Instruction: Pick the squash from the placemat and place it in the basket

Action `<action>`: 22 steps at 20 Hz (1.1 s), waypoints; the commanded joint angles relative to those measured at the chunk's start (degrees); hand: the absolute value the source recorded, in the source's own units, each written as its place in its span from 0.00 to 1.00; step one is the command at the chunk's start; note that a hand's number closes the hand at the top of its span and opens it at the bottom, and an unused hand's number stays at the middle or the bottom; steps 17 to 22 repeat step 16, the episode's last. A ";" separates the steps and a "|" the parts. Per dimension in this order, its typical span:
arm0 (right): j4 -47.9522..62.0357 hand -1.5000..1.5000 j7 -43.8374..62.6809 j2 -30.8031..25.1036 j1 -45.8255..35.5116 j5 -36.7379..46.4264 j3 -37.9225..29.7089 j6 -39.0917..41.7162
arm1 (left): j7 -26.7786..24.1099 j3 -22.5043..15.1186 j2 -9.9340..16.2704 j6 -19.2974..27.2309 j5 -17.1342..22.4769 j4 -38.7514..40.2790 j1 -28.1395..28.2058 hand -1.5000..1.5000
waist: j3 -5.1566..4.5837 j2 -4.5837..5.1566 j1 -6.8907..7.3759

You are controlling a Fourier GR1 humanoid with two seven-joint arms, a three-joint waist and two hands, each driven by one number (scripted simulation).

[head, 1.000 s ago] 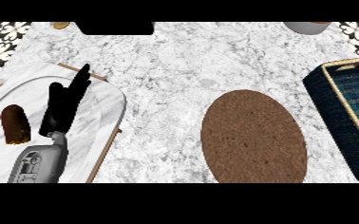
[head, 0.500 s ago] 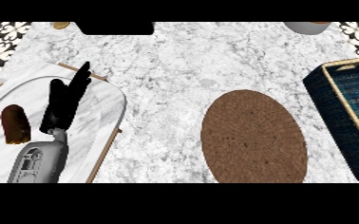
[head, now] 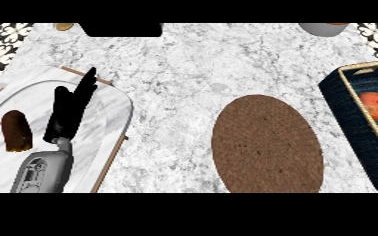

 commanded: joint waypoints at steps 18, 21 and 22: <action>28.57 0.00 -9.52 -24.64 12.16 -11.00 -27.51 3.02 | 0.82 0.72 0.44 -0.57 0.66 -2.60 2.51 0.50 | 0.09 -0.06 -0.80; 28.57 0.00 -9.52 -24.64 12.16 -11.00 -27.51 3.02 | 0.82 0.72 0.44 -0.57 0.66 -2.60 2.51 0.50 | 0.09 -0.06 -0.80; 28.57 0.00 -9.52 -24.64 12.16 -11.00 -27.51 3.02 | 0.82 0.72 0.44 -0.57 0.66 -2.60 2.51 0.50 | 0.09 -0.06 -0.80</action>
